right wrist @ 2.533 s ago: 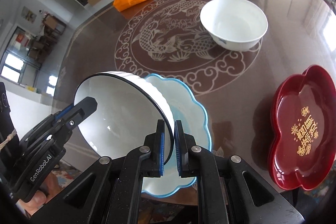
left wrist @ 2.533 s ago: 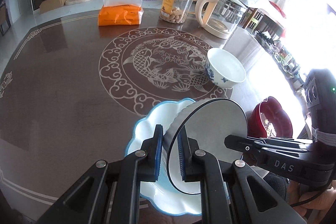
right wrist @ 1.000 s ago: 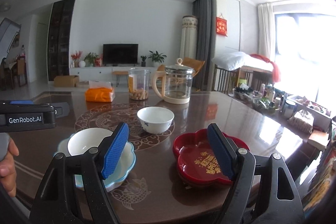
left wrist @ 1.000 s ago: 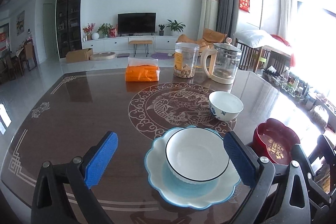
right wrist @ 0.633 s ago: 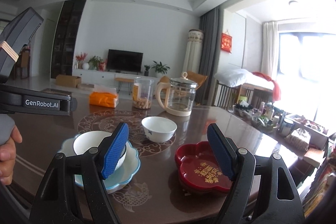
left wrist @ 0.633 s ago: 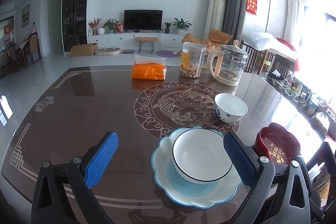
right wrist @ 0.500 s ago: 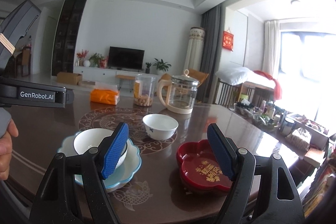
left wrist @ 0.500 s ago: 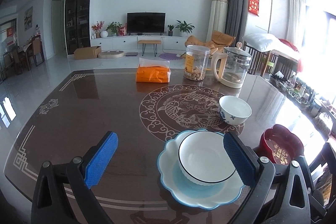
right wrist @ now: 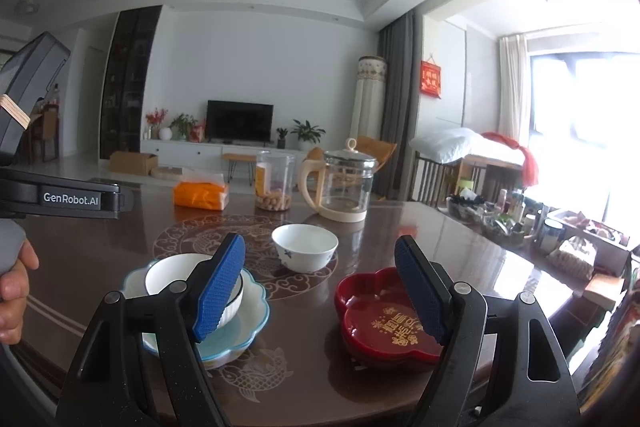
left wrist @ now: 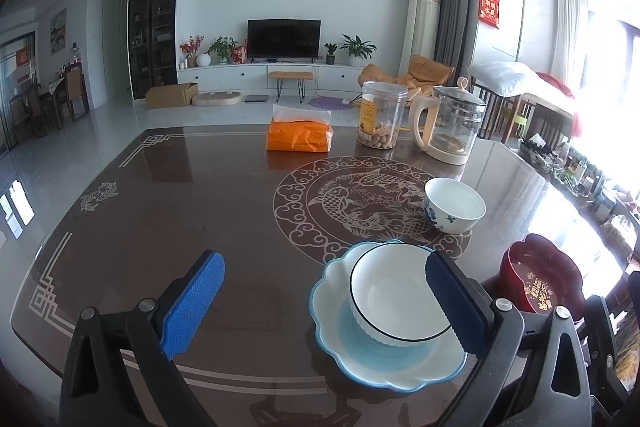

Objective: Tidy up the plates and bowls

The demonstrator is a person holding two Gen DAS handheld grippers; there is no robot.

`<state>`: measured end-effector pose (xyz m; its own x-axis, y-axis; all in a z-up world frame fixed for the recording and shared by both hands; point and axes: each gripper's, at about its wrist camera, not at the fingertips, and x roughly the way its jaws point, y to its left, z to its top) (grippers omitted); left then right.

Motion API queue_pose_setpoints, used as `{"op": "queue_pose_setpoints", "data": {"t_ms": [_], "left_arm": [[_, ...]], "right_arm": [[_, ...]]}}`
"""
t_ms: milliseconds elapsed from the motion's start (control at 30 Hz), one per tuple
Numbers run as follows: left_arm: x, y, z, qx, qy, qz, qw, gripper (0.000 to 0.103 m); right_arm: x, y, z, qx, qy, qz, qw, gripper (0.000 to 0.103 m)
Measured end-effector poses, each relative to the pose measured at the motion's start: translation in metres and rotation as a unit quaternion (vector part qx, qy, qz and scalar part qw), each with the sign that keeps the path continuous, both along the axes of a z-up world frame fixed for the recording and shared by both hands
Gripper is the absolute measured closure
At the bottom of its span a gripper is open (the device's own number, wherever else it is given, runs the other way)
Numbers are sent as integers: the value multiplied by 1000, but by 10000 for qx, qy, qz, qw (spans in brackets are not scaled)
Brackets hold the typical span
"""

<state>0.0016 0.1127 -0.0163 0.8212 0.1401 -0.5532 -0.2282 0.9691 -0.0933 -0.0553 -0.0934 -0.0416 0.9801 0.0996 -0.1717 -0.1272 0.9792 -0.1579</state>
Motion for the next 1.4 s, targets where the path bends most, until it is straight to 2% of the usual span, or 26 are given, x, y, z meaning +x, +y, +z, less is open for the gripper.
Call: {"op": "queue_pose_setpoints", "data": {"t_ms": [467, 767, 867, 1400], "left_arm": [[-7, 8, -3, -2, -7, 100, 9999, 3], [-7, 12, -4, -24, 41, 185, 9998, 3], [-11, 15, 0, -15, -74, 233, 9997, 3], [-13, 29, -6, -186, -37, 342, 9992, 3]], "right_arm": [[-17, 6, 0, -262, -252, -178, 9992, 23], [-22, 10, 0, -339, -335, -58, 9988, 23], [-23, 10, 0, -338, -362, -33, 9988, 23], [-14, 8, -1, -289, -114, 20, 9995, 23]]}}
